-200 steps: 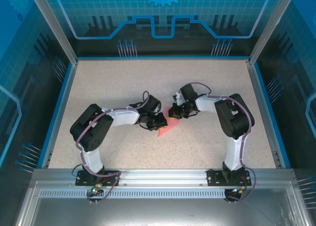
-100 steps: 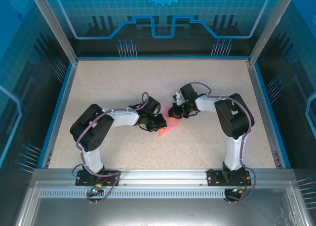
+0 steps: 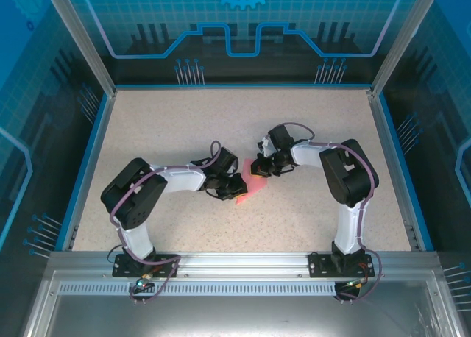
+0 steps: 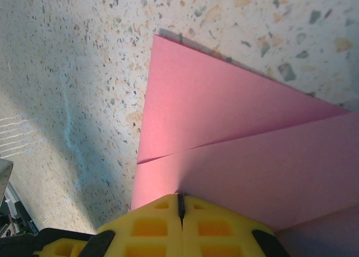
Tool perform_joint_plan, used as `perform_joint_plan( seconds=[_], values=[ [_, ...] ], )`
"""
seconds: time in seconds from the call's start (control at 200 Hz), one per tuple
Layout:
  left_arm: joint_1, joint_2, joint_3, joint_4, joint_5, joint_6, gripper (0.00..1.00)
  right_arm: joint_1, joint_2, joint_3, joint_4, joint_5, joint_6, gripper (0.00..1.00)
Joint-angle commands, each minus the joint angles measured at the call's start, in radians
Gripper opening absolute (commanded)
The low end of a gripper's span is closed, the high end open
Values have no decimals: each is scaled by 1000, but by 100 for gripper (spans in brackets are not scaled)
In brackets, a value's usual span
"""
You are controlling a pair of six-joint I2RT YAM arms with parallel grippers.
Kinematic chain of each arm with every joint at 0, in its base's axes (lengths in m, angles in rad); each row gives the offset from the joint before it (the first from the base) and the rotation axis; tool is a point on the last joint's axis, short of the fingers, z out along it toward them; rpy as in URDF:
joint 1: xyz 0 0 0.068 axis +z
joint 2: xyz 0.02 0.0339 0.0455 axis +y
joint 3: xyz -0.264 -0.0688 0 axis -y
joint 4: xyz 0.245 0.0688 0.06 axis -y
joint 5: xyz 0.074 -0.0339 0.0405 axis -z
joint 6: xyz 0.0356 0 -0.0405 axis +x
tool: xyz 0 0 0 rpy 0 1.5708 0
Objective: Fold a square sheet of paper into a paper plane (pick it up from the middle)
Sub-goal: Fourth fold the wing at the center of the table.
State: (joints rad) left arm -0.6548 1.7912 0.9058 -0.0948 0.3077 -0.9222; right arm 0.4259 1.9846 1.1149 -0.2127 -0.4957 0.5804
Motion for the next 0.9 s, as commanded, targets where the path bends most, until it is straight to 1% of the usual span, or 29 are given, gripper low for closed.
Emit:
perform_joint_plan(
  seconds=[0.0, 0.1, 0.255, 0.43, 0.595, 0.895],
  values=[
    [-10, -22, -30, -138, -34, -8, 14, 12, 105, -44, -108, 171, 1, 0],
    [-10, -40, -30, -155, -44, -1, 15, 13, 106, -45, -110, 173, 1, 0],
    [-10, -42, -42, -134, -21, -11, 15, 13, 110, -44, -115, 179, -2, 0],
    [-18, -66, -34, -79, 48, 4, 15, 12, 111, -44, -117, 180, -2, 0],
    [-56, -72, 19, -145, 14, 46, 15, 13, 113, -44, -117, 180, -1, 0],
    [-57, -64, 19, -191, -54, 44, 14, 13, 120, -46, -120, 183, -2, 0]
  ],
)
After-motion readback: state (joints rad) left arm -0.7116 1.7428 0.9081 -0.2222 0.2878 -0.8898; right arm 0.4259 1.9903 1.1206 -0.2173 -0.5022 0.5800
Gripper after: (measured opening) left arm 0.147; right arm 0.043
